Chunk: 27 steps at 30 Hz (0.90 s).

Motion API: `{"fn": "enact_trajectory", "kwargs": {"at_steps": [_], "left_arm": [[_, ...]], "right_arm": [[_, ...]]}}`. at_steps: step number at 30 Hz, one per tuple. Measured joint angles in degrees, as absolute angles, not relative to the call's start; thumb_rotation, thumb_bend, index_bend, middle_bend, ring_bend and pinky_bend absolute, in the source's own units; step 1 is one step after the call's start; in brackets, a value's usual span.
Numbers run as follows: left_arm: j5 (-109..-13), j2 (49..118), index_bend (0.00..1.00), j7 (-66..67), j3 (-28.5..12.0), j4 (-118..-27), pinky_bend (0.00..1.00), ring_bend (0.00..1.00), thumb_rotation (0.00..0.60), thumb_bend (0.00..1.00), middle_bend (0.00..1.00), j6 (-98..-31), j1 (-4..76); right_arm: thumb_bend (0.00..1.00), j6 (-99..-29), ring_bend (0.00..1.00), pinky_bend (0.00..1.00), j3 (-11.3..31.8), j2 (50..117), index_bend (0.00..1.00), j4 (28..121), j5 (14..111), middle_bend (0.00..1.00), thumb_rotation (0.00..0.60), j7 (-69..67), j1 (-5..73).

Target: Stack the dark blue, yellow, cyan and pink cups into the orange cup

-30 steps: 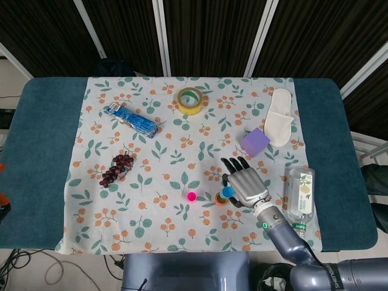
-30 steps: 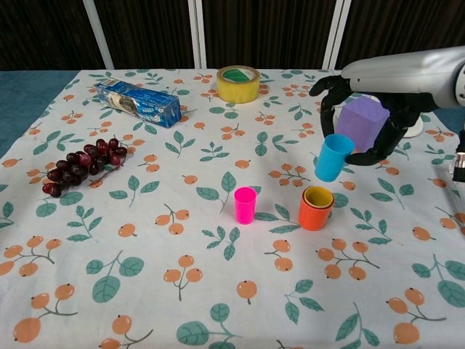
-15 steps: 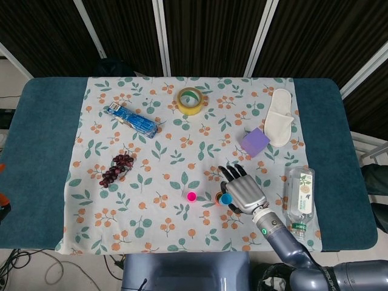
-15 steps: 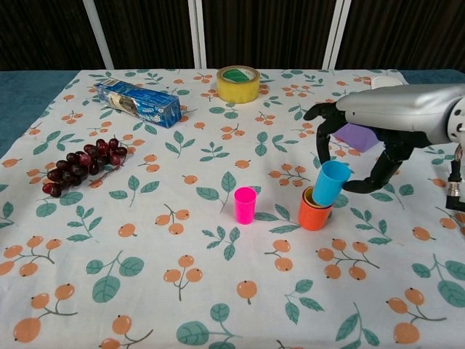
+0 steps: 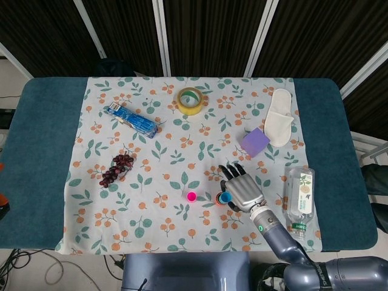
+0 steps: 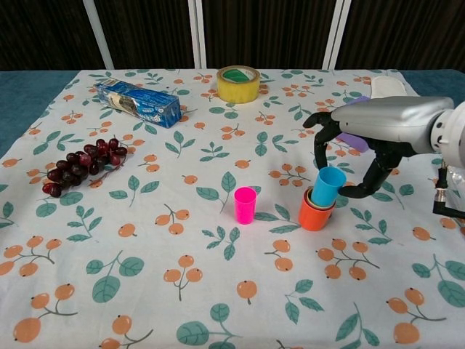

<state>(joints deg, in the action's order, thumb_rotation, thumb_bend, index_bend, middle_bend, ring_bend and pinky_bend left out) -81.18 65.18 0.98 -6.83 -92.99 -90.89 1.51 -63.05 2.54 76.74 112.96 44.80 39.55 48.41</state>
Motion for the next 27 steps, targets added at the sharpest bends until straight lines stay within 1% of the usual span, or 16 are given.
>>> {"fn": "enact_trajectory", "kwargs": {"at_steps": [1,5,8,10,12,17,19,27], "left_arm": [[-81.17,65.18,0.16,0.99,-6.82,-92.99,0.0,0.0,0.6,0.8,0.02,-90.87,1.51],[-81.22,65.19,0.16,1.06,-6.82,-93.0,0.0,0.0,0.6,0.8,0.02,-90.95,1.49],[-81.22,65.19,0.16,1.05,-6.83,-93.03,0.0,0.0,0.6,0.8,0.02,-91.01,1.46],[-81.2,65.17,0.16,1.03,-6.84,-93.04,0.0,0.0,0.6,0.8,0.02,-91.02,1.45],[-81.17,65.16,0.16,0.99,-6.83,-93.02,0.0,0.0,0.6,0.8,0.02,-90.94,1.46],[-81.27,65.18,0.16,1.0,-6.8,-93.05,0.0,0.0,0.6,0.8,0.02,-90.92,1.5],[-81.3,65.18,0.16,1.01,-6.8,-93.11,0.0,0.0,0.6,0.8,0.02,-90.97,1.49],[-81.37,65.16,0.16,0.99,-6.74,-93.14,0.0,0.0,0.6,0.8,0.02,-90.99,1.47]], "right_arm": [[0.4,-62.96,0.0,0.02,2.52,76.79,0.42,112.86,44.77,0.0,0.6,39.5,48.4],[0.4,-62.3,0.0,0.02,2.16,77.05,0.15,112.59,44.53,0.0,0.6,39.53,48.44],[0.4,-61.75,0.0,0.02,1.86,77.09,0.08,112.55,43.91,0.0,0.6,40.1,48.71],[0.4,-61.65,0.0,0.02,1.92,76.98,0.08,112.79,43.58,0.0,0.6,40.29,48.89],[0.4,-61.72,0.0,0.02,2.31,76.69,0.11,113.37,43.51,0.0,0.6,40.22,49.02],[0.4,-62.32,0.0,0.02,3.8,76.09,0.24,115.48,44.16,0.0,0.6,39.58,49.33],[0.4,-62.35,0.0,0.02,4.08,76.28,0.26,115.93,44.69,0.0,0.6,39.48,49.53],[0.4,-62.64,0.0,0.02,5.14,80.8,0.28,114.92,44.61,0.0,0.6,40.99,51.21]]}}
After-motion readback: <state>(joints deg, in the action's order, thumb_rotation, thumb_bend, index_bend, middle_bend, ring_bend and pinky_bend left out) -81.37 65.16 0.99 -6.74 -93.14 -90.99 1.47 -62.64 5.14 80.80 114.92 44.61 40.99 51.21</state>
